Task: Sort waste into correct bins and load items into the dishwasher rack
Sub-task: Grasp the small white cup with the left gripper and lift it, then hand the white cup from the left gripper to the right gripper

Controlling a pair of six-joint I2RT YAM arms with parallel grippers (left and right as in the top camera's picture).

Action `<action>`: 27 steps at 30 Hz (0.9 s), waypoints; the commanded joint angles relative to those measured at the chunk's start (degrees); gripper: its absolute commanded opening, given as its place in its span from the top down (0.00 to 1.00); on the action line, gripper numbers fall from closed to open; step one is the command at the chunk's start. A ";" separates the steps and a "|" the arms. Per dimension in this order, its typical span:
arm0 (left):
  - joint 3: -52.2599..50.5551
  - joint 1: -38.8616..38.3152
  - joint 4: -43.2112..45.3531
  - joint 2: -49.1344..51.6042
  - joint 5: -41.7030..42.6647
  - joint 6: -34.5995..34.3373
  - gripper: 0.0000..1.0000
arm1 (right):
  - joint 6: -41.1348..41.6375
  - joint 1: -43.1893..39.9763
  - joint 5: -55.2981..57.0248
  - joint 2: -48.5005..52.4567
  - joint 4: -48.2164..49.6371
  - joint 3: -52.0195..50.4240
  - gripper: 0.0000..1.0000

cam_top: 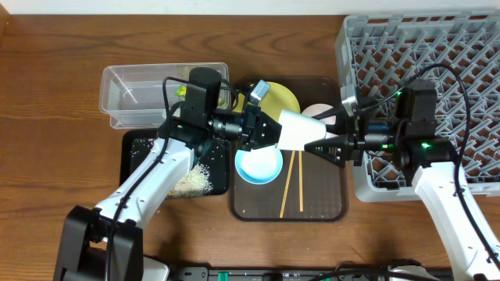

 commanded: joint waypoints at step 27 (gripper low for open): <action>1.88 0.81 -38.36 -15.04 -62.53 32.17 0.34 | 11.61 -8.20 63.47 -4.11 -31.12 16.52 0.99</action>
